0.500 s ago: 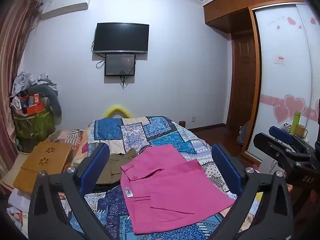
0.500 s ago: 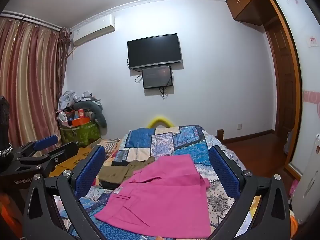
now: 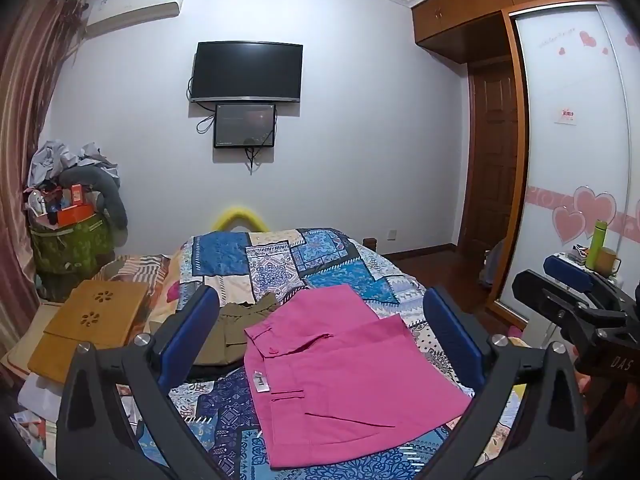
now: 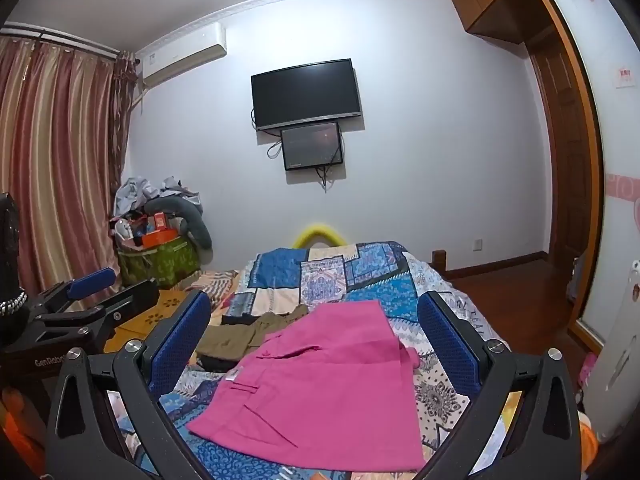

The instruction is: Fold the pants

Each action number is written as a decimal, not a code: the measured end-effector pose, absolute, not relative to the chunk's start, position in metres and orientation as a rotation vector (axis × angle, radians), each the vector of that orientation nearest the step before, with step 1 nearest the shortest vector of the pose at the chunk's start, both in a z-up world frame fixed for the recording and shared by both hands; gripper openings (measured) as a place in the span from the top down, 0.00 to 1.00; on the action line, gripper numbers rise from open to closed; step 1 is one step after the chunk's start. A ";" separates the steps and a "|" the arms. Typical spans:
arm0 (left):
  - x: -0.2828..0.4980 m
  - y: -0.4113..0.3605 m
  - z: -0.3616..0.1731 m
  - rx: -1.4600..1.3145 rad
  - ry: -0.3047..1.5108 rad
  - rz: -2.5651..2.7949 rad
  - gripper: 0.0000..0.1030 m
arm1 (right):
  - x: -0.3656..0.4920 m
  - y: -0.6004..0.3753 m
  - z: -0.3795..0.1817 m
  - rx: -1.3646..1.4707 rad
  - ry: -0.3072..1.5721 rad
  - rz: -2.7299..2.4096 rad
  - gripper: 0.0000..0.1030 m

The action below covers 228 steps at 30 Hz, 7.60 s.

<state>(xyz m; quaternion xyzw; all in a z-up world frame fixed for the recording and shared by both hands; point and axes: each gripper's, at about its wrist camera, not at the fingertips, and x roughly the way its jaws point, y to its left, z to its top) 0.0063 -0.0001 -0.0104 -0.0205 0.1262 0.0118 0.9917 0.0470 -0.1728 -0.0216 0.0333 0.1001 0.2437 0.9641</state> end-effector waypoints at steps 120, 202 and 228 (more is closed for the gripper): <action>0.293 0.111 -0.247 -0.211 1.129 -0.101 0.28 | 0.328 -0.186 -0.225 0.059 1.064 0.618 0.61; 0.397 0.162 -0.212 -0.064 1.036 0.090 0.38 | 0.379 -0.203 -0.155 -0.030 0.888 0.488 0.45; 0.447 0.158 -0.275 -0.181 1.103 -0.073 0.81 | 0.497 -0.124 -0.213 0.015 0.928 0.534 0.68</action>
